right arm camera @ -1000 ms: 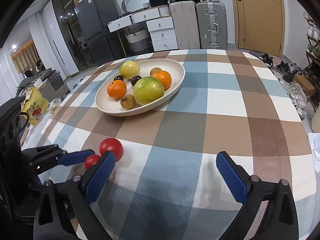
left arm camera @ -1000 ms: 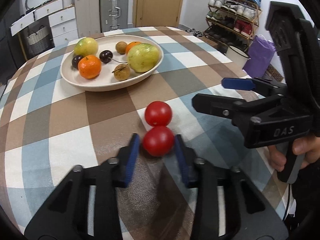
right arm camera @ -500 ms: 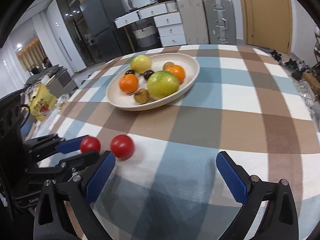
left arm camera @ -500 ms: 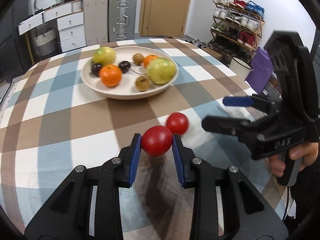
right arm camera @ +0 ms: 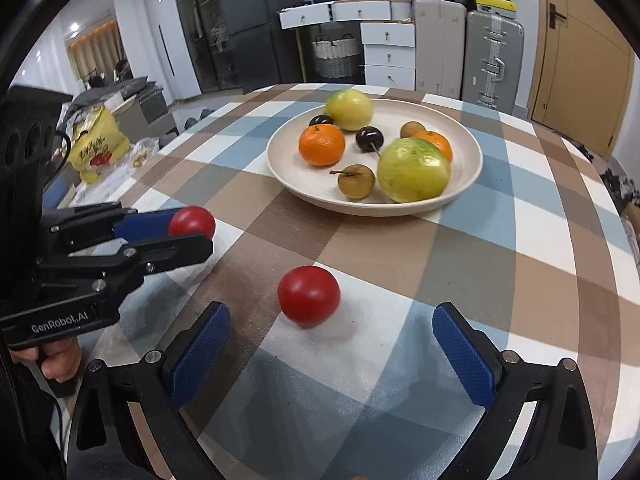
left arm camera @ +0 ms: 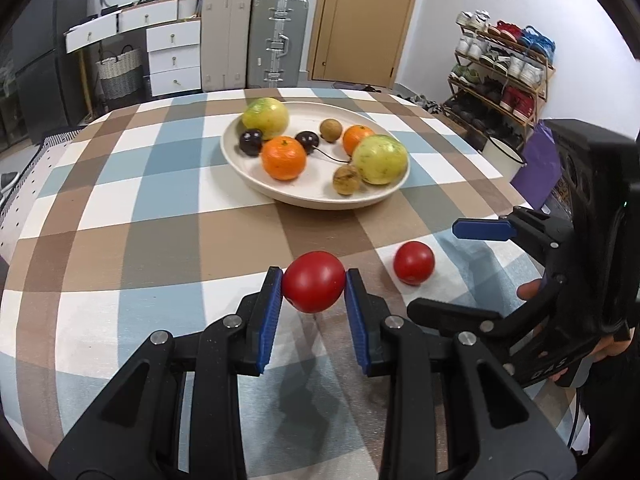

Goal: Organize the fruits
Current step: 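Grasp a red tomato with the left gripper while the right gripper grasps the other tomato, then carry both red tomatoes onto the plate and open both grippers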

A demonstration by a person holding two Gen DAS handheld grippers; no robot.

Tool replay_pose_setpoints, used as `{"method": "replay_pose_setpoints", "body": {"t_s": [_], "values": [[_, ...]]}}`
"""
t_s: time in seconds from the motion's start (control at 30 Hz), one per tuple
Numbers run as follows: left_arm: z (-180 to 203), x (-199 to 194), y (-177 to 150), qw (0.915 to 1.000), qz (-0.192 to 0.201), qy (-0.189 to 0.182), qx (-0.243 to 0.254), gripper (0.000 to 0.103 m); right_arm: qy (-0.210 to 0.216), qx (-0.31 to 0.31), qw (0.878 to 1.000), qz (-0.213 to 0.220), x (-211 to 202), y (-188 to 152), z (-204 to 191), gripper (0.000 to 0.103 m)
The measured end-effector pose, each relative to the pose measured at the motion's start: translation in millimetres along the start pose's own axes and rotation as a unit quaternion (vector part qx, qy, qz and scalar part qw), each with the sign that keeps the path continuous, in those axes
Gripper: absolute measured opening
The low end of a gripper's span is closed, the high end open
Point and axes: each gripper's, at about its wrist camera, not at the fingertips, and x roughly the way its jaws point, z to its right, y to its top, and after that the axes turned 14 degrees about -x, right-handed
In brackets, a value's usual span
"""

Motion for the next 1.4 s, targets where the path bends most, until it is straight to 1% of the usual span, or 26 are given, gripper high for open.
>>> {"method": "replay_pose_setpoints", "body": {"t_s": [0.13,0.27,0.37,0.43,0.5,0.53,0.57,0.63,0.7,0.73,0.77,0.8,0.87,0.93,1.17,1.4], "values": [[-6,-1,3,1.0000,0.004,0.003,-0.006,0.028,-0.007,-0.017,1.000,-0.024,12,4,-6,0.103],[-10,-2,5,0.9999,0.009,0.006,-0.011,0.028,-0.016,-0.031,0.999,-0.023,13,7,-9,0.103],[-11,-2,5,0.9998,0.011,0.007,-0.012,0.029,-0.003,-0.029,0.999,-0.036,19,8,-10,0.101],[-13,-1,5,0.9998,0.009,0.007,-0.014,0.029,-0.010,-0.035,0.999,-0.034,19,9,-11,0.100],[-13,0,5,0.9998,0.008,0.007,-0.014,0.029,-0.003,-0.038,0.999,-0.030,17,9,-13,0.097],[-13,0,4,0.9998,0.008,0.008,-0.014,0.029,-0.002,-0.038,0.999,-0.028,16,8,-13,0.092],[-13,0,4,0.9998,0.009,0.007,-0.014,0.029,-0.004,-0.038,0.999,-0.028,16,8,-13,0.083],[-13,0,4,0.9998,0.010,0.008,-0.015,0.029,-0.007,-0.042,0.999,-0.025,15,8,-14,0.075],[-13,0,4,0.9998,0.011,0.008,-0.016,0.029,0.000,-0.041,0.999,-0.021,13,8,-13,0.070],[-13,1,4,0.9998,0.011,0.008,-0.016,0.028,0.000,-0.042,0.999,-0.020,12,8,-13,0.064],[-13,2,4,0.9998,0.010,0.008,-0.015,0.029,-0.002,-0.043,0.999,-0.020,12,8,-14,0.055],[-14,1,4,0.9998,0.009,0.008,-0.015,0.029,-0.002,-0.045,0.999,-0.019,11,8,-14,0.052],[-13,2,4,0.9998,0.008,0.008,-0.014,0.029,0.001,-0.043,0.999,-0.016,9,8,-13,0.039],[-13,2,4,0.9999,0.008,0.008,-0.013,0.029,0.009,-0.039,0.999,-0.013,8,7,-11,0.033],[-12,3,5,0.9998,0.010,0.009,-0.017,0.029,0.013,-0.043,0.999,-0.004,5,5,-12,0.033],[-9,0,7,0.9996,0.021,0.004,-0.016,0.029,0.013,-0.034,0.999,0.016,-4,7,-8,0.033]]}}
